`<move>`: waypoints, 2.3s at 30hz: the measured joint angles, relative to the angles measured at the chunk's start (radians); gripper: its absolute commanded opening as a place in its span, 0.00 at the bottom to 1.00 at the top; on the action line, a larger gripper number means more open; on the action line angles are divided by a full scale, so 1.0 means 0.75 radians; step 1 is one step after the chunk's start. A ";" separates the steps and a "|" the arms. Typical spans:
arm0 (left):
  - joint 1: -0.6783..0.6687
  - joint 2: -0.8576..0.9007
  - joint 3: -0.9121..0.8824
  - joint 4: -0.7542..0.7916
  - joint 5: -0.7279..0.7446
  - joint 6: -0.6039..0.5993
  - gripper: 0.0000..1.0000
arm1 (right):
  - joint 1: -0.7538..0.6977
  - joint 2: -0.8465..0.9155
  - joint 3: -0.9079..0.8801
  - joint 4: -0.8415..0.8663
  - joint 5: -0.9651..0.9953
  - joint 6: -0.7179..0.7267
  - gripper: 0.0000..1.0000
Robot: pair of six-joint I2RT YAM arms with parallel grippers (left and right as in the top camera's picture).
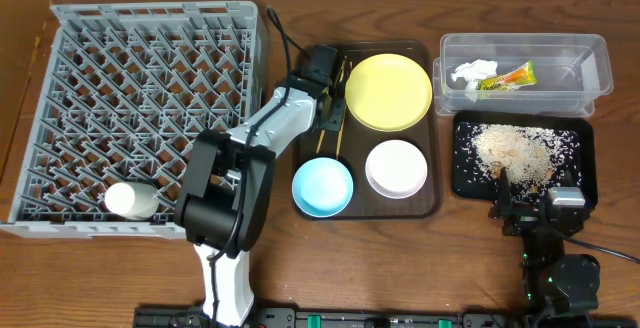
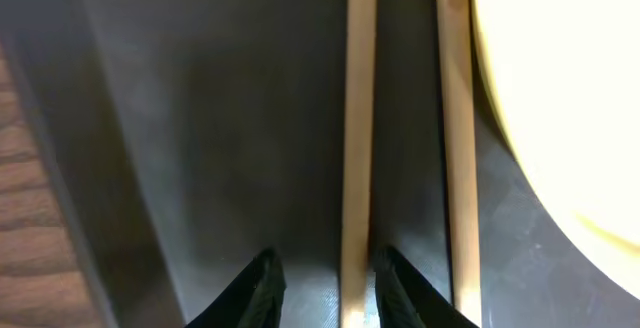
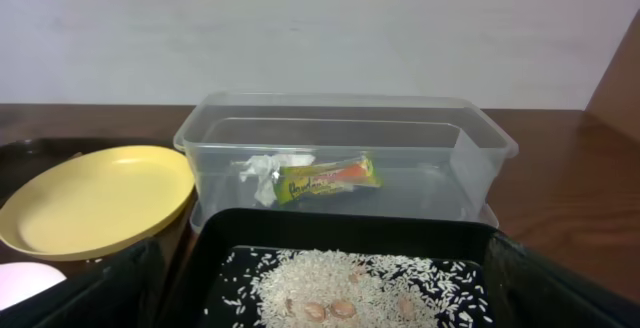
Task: Sort waste into correct bins and load items into the dishwasher
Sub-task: 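Carry chopsticks with left gripper and insert into dish rack, then grasp the remaining chopstick with left gripper and move it to rack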
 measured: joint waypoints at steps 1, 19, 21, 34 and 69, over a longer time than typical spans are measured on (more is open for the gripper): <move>-0.001 0.008 0.000 0.007 0.000 0.001 0.22 | 0.000 0.000 0.000 0.000 0.001 0.000 0.99; 0.011 -0.119 0.027 -0.241 -0.028 0.019 0.08 | 0.000 0.000 0.000 0.000 0.000 0.000 0.99; 0.023 -0.231 0.040 -0.307 -0.042 0.019 0.08 | 0.000 0.000 0.000 0.000 0.000 0.001 0.99; 0.346 -0.514 0.061 -0.562 -0.342 0.077 0.08 | 0.000 0.000 0.000 0.000 0.001 0.000 0.99; -0.156 0.021 0.053 -0.174 0.046 0.067 0.08 | 0.000 0.000 0.000 0.000 0.000 0.000 0.99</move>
